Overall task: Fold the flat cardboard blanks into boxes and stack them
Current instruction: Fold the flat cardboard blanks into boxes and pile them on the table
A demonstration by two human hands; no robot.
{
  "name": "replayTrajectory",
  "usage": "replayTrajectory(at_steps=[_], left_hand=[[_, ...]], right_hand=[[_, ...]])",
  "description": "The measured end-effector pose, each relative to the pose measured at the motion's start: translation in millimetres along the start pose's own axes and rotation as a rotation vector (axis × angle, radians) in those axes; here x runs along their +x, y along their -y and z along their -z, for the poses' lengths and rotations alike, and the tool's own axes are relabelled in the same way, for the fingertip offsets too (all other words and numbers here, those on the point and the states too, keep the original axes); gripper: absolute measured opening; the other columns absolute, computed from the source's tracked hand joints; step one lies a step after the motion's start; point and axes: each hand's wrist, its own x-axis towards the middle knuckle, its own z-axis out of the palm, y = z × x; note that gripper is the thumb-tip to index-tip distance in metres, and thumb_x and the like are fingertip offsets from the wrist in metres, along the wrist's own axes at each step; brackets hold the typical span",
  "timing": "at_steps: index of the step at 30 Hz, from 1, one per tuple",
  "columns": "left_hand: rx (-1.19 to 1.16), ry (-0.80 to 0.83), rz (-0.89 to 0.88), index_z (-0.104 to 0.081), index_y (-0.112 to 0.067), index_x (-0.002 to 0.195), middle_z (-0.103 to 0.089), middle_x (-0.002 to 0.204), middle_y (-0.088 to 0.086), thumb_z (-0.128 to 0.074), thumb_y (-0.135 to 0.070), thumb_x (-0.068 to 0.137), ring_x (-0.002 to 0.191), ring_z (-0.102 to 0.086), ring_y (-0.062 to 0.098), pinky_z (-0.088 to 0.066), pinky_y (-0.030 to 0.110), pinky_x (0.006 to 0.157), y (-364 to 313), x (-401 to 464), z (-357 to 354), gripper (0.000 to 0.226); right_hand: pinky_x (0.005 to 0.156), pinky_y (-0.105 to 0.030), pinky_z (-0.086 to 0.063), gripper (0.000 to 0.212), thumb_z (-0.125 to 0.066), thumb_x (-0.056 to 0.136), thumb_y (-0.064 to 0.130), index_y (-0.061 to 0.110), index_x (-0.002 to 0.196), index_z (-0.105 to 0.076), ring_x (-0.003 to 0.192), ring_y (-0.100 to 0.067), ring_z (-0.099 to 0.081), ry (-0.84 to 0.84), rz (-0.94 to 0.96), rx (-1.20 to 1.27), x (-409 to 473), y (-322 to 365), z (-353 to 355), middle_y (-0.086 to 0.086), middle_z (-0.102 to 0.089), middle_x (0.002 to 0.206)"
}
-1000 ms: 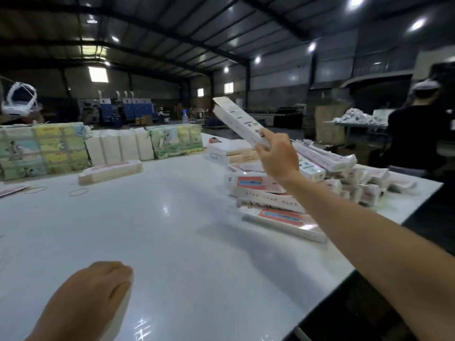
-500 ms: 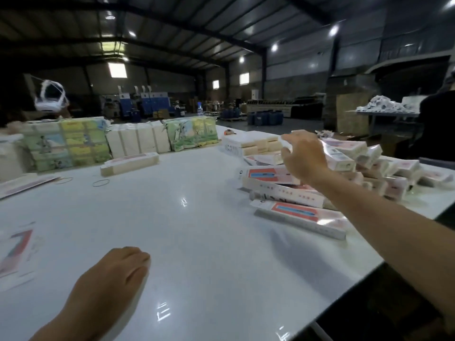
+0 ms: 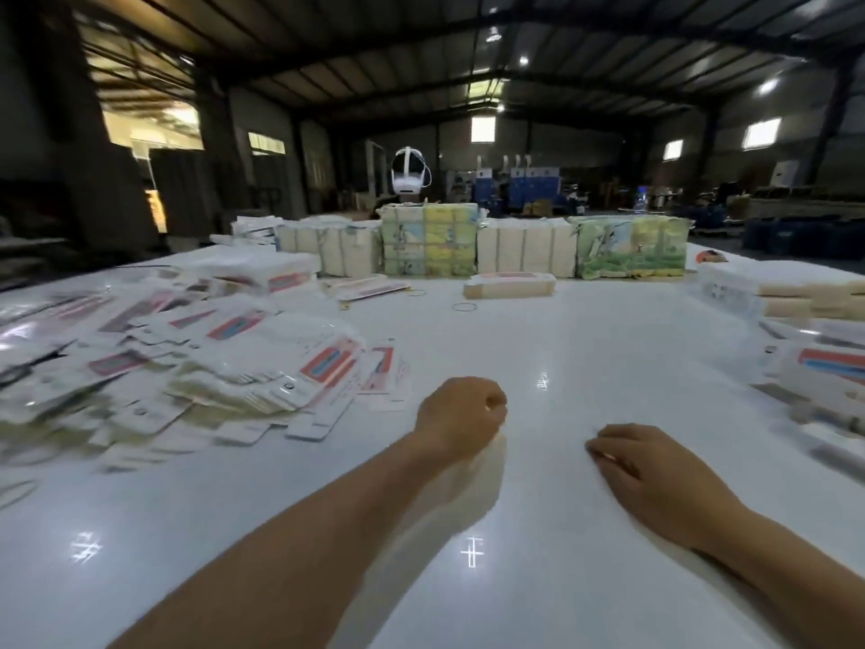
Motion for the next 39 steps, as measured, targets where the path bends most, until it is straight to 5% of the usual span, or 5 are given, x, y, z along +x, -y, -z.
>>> replayTrajectory(at_steps=[11,23,31,35,39], left_hand=[[0.591,0.024,0.829,-0.025,-0.012,0.142,-0.024,0.147,0.016,-0.069,-0.08,0.049,0.135,-0.022,0.034,-0.028,0.05,0.103,188,50,123,0.123],[0.852,-0.397,0.532,-0.056,-0.017,0.11,-0.057,0.101,0.008,-0.066,-0.043,0.082,0.09,-0.049,0.023,-0.039,0.038,0.078,188,59,130,0.04],[-0.452,-0.117,0.296,-0.066,-0.023,0.085,-0.07,0.082,-0.002,-0.063,-0.018,0.089,0.062,-0.069,0.014,-0.051,0.024,0.048,60,47,88,0.007],[-0.564,0.285,0.211,-0.07,-0.025,0.09,-0.073,0.077,-0.01,-0.063,-0.017,0.09,0.07,-0.072,0.014,-0.053,0.021,0.05,6,16,37,0.01],[-0.444,0.353,0.168,-0.067,-0.031,0.093,-0.072,0.088,-0.011,-0.062,-0.026,0.09,0.073,-0.071,0.011,-0.054,0.019,0.054,-14,-4,10,0.008]], right_hand=[[0.082,-0.018,-0.032,0.026,-0.051,0.095,0.029,0.028,0.116,-0.067,0.111,-0.007,-0.048,-0.037,-0.012,-0.027,1,10,0,0.017,-0.057,0.117],[0.081,-0.022,-0.033,0.023,-0.056,0.093,0.024,0.024,0.111,-0.07,0.1,-0.004,-0.045,-0.012,-0.052,0.016,-1,16,4,0.016,-0.058,0.107],[0.099,-0.026,-0.039,0.031,-0.049,0.098,0.031,0.025,0.128,-0.057,0.117,-0.014,-0.051,-0.007,-0.224,0.299,7,17,6,0.007,-0.055,0.129],[0.058,-0.032,-0.057,0.025,-0.052,0.096,0.036,0.014,0.096,-0.064,0.07,-0.024,-0.069,-0.146,-0.684,1.338,10,17,32,-0.011,-0.073,0.086],[0.034,-0.021,-0.04,0.022,-0.056,0.093,0.01,0.0,0.075,-0.048,0.037,-0.02,-0.056,-0.178,-0.732,1.481,4,14,34,-0.012,-0.062,0.05]])
